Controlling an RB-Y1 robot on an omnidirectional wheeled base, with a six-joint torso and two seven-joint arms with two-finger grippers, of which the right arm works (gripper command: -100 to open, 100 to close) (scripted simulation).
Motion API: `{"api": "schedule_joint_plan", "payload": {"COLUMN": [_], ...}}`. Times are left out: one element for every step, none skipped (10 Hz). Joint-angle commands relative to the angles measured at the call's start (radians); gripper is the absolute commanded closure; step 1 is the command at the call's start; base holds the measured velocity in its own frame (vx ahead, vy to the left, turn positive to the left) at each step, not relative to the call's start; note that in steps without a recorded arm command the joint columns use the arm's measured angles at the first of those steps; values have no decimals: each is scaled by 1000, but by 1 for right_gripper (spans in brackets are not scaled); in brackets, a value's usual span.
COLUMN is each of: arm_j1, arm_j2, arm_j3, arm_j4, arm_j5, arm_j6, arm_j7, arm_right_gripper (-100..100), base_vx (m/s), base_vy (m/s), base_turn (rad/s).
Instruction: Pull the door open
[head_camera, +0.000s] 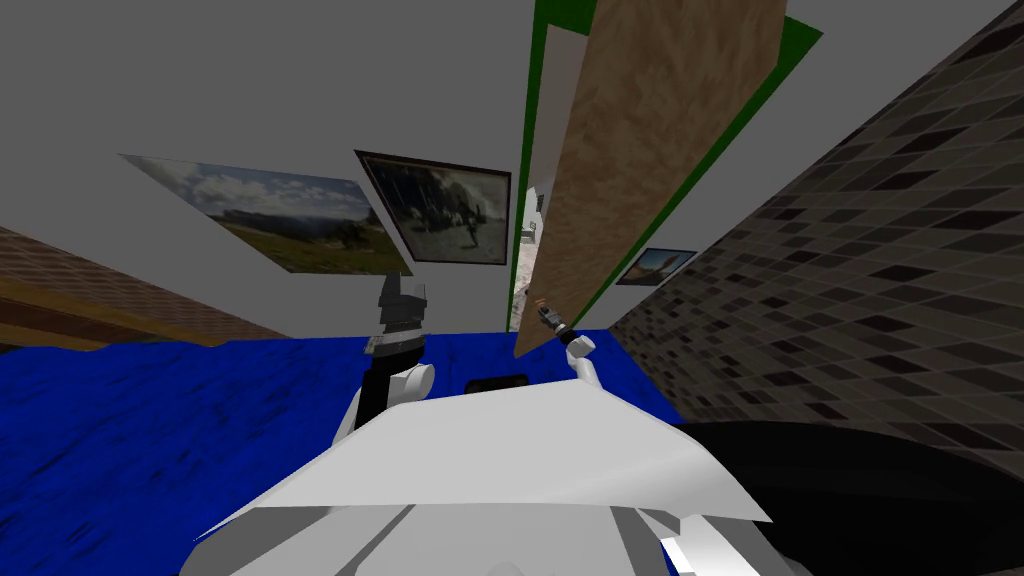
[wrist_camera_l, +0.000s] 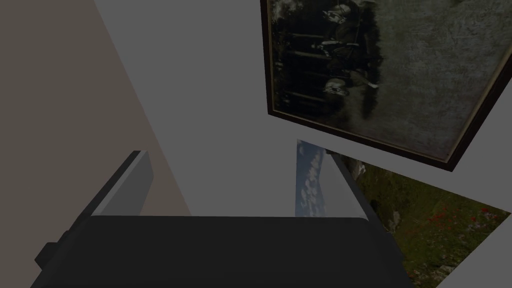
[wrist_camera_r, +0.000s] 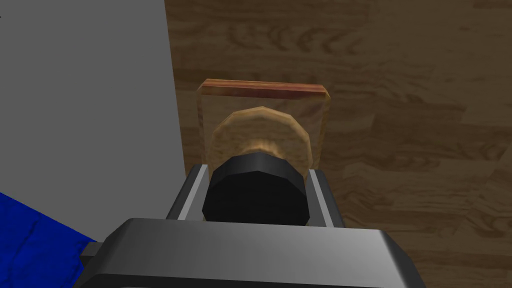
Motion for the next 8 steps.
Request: {"api": "schedule_joint_plan", "payload": {"arm_j1": [3, 5, 7, 15, 17, 21, 23, 28], "arm_j2": [-14, -21, -15, -27, -32, -42, -48, -60], "arm_j3": [5, 8, 8, 7, 6, 3, 2, -1], "arm_j4": [3, 7, 3, 10, 12, 15, 18, 22], "arm_j5": [-7, -11, -7, -9, -10, -13, -14, -17], "arm_j6": [31, 46, 33, 65, 76, 99, 111, 137], "arm_j7": [-10, -13, -12, -16, -18, -21, -22, -26], "arm_right_gripper": [100, 100, 100, 100, 100, 100, 100, 100], "base_vx": [-184, -176, -77, -105, -152, -158, -172, -189], "base_vy": [-138, -149, -69, -98, -161, -169, -126, -115], "base_turn": [81, 71, 27, 123, 124, 127, 111, 114]}}
